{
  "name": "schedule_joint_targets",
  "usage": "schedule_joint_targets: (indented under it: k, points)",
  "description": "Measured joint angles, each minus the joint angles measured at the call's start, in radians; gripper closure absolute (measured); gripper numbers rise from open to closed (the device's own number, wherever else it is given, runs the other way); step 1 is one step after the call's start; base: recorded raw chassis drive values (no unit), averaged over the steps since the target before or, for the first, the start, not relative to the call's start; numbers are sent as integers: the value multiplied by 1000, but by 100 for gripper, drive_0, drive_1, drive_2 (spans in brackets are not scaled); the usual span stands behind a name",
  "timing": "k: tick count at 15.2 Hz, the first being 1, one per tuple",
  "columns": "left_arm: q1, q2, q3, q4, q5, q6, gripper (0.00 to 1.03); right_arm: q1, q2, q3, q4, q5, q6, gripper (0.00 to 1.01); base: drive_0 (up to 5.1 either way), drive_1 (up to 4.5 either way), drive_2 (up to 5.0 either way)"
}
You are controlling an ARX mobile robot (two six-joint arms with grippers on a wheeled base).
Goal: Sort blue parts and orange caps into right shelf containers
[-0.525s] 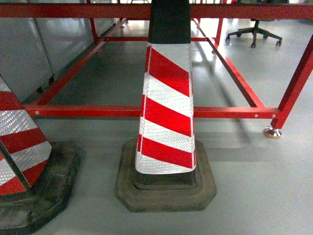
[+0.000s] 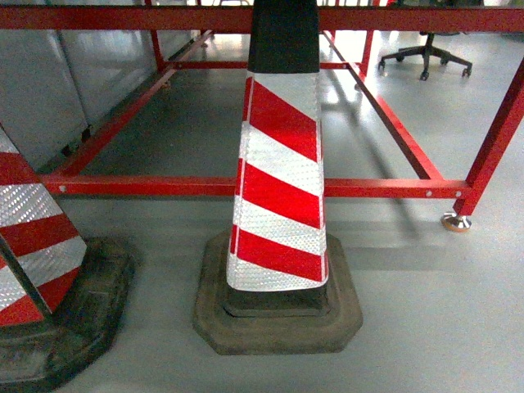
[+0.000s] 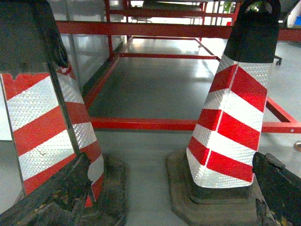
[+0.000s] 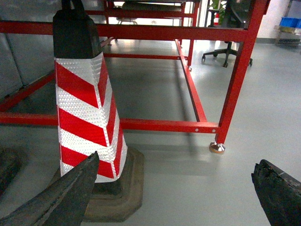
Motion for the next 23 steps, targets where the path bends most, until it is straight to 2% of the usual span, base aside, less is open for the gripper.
schedule_joint_targets:
  k: [23]
  points:
    - [0, 0, 0, 0, 0, 7, 5, 0, 0, 0, 0, 0, 2, 3, 0, 0, 0]
